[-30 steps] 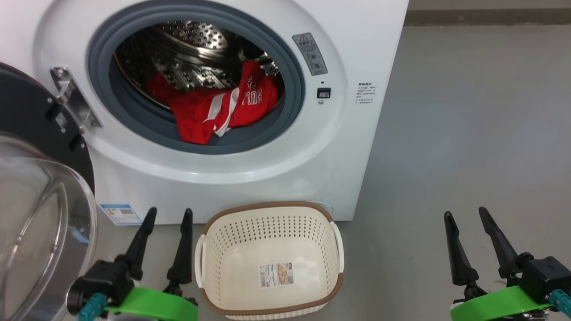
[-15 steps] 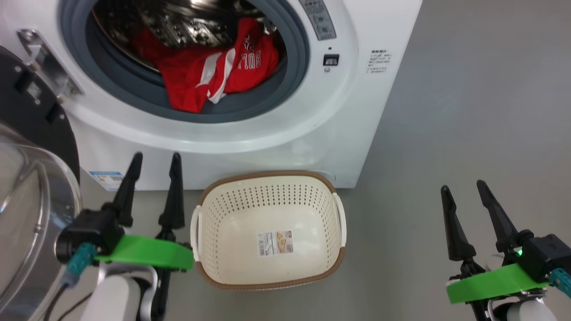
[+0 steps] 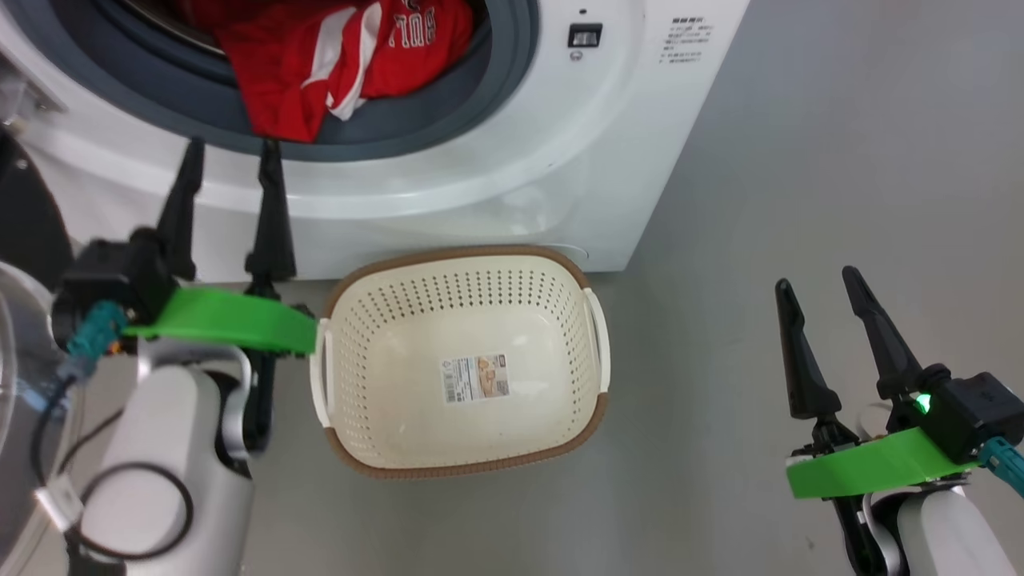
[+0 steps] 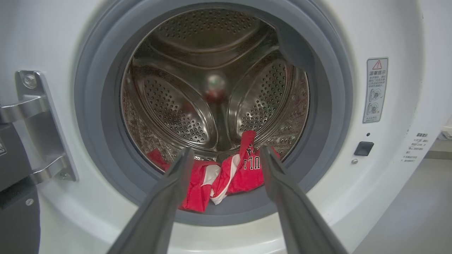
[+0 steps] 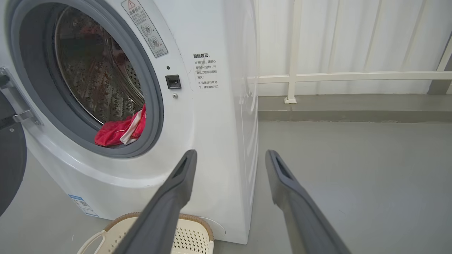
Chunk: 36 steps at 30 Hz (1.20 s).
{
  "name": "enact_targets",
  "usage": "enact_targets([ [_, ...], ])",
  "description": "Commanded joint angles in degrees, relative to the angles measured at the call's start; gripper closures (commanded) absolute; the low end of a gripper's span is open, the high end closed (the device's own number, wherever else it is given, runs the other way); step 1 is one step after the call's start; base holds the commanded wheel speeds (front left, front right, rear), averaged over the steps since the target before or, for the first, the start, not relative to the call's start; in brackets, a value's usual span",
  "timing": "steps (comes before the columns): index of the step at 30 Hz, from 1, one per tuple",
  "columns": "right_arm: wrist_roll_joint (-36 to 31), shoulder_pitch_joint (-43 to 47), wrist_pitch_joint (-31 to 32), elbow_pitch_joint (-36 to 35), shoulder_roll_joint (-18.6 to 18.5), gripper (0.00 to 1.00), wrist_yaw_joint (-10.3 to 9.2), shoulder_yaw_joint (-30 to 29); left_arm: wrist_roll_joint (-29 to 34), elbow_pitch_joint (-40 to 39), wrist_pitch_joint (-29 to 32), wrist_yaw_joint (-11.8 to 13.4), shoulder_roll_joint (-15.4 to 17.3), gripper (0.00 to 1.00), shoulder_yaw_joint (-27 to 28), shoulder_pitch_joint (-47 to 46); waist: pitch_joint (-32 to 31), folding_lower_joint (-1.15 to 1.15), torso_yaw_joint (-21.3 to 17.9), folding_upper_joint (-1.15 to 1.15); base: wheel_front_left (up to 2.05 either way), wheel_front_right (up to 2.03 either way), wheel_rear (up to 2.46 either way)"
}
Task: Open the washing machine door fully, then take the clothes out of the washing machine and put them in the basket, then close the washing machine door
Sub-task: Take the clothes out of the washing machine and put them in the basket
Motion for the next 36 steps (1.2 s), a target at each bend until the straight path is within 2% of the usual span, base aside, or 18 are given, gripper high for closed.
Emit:
enact_targets([
  [1,0.5,-1.8,-0.4,-1.4,-0.6,0.0,0.36,1.7,0.2,0.2,-0.6,0.2,2.3,0.0,2.0,-3.2,2.4,0.0,-1.1,0.0,0.0,0.0,0.0],
  [16,1.4,-5.6,-0.4,-0.8,-0.6,0.0,0.36,3.1,2.9,13.9,1.0,0.9,3.8,0.0,-0.5,-20.4,9.3,0.0,-2.9,0.0,0.0,0.0,0.0],
  [21,1.9,-6.7,-0.4,-0.9,-0.6,0.0,0.36,4.2,5.7,19.3,3.2,2.2,5.4,0.0,-2.4,-26.3,11.3,0.0,-4.0,0.0,0.0,0.0,0.0],
  [36,3.4,-8.3,-0.4,0.2,-0.6,0.0,0.36,5.3,10.0,35.6,8.7,3.4,9.3,0.0,-6.4,-38.6,14.5,0.0,-6.3,0.0,0.0,0.0,0.0],
])
